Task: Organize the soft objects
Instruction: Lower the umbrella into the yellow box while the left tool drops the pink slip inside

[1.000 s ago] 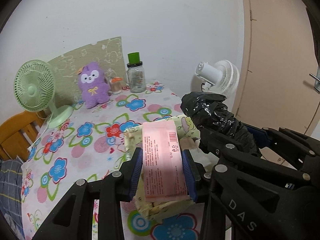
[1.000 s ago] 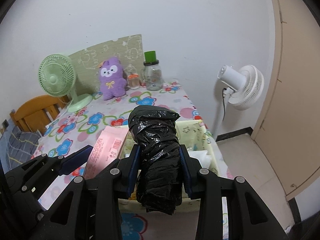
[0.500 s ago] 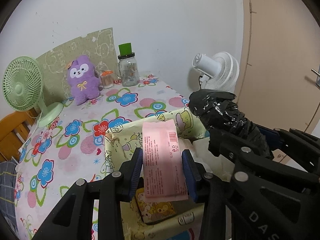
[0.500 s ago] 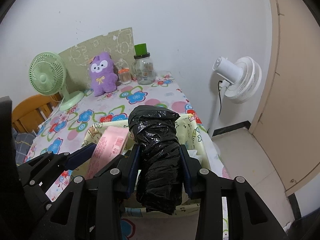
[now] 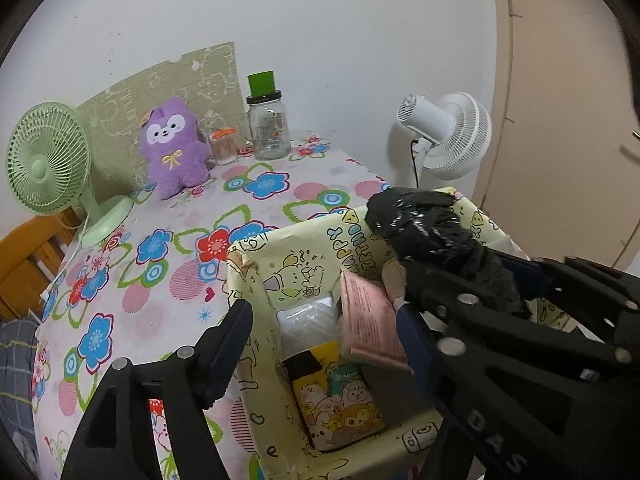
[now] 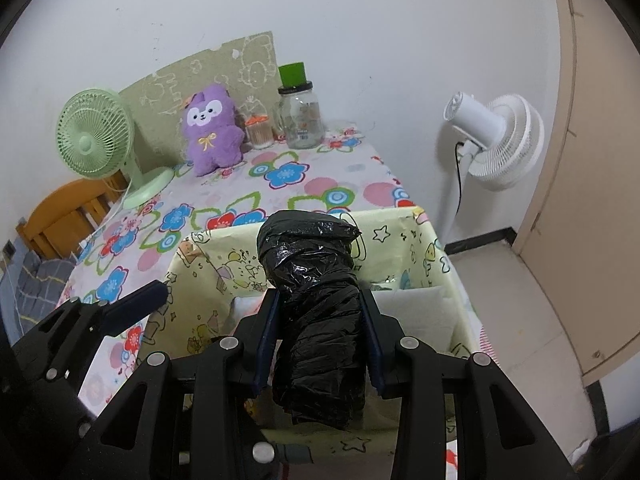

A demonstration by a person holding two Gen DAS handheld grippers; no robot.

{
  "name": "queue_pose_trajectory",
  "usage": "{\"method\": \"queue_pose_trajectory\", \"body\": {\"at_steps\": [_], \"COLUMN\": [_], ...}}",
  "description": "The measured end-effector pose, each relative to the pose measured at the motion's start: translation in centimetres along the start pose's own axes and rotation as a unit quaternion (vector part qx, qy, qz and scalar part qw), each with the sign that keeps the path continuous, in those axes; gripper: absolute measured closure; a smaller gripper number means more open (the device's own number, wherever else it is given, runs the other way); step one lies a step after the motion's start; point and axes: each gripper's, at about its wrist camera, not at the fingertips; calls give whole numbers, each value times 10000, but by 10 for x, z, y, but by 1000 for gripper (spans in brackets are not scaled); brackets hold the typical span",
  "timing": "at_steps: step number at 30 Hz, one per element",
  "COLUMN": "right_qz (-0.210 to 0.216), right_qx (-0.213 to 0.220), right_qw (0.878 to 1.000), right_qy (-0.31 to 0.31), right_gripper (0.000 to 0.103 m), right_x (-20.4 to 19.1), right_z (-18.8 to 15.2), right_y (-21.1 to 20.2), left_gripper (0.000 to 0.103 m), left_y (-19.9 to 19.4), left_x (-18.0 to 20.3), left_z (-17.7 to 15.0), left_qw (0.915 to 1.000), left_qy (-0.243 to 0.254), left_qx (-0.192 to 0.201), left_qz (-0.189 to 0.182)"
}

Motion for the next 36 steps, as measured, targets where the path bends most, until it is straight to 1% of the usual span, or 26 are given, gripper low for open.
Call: {"method": "queue_pose_trajectory", "body": {"at_steps": [3, 4, 5, 7, 11, 19, 21, 22, 23, 29, 36], "right_qz": [-2, -28, -31, -16, -42, -108, -121, -102, -94, -133, -195], "right_qx": [-30, -54, -92, -166, -165, -173, -125, -99, -59, 51, 122], "right_qw": [10000, 10000, 9999, 9998, 9998, 9997, 9998, 9999, 9999, 9999, 9997], "right_qy": [43, 44, 46, 61, 98, 96, 69, 27, -10, -51, -53], "right_gripper": [60, 59, 58, 55, 50, 42, 36, 29, 26, 24, 24], "right_x": [0, 0, 0, -1, -1, -2, -4, -5, -7, -15, -20], "right_z": [2, 2, 3, 3, 0, -9, -12, -14, -16, -22, -28], "right_y": [3, 4, 5, 7, 7, 4, 2, 0, -2, -9, -16], "left_gripper": [20, 17, 16, 16, 16, 13, 12, 11, 10, 9, 8], "left_y": [-1, -1, -1, 0, 3, 1, 1, 0, -1, -8, -14], "left_x": [1, 2, 2, 2, -2, -4, -5, -6, -7, -7, -11], "left_z": [0, -1, -1, -1, -2, -9, -11, -12, -13, -21, -25], "left_qw": [9999, 9999, 9998, 9997, 9997, 9995, 9995, 9995, 9995, 9996, 9997], "left_qy": [98, 118, 121, 111, 51, 56, 49, 44, 46, 101, 36], "left_qx": [13, 23, 26, 4, -72, -119, -135, -141, -148, -109, -129], "left_qz": [19, 59, 126, 226, 223, 278, 290, 286, 277, 250, 204]}}
Point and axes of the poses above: each gripper's, at about its wrist camera, not at the fingertips, and y roughly the way its jaws point, x to its right, z to its top, and after that the axes turned 15 degrees about -x, right-handed
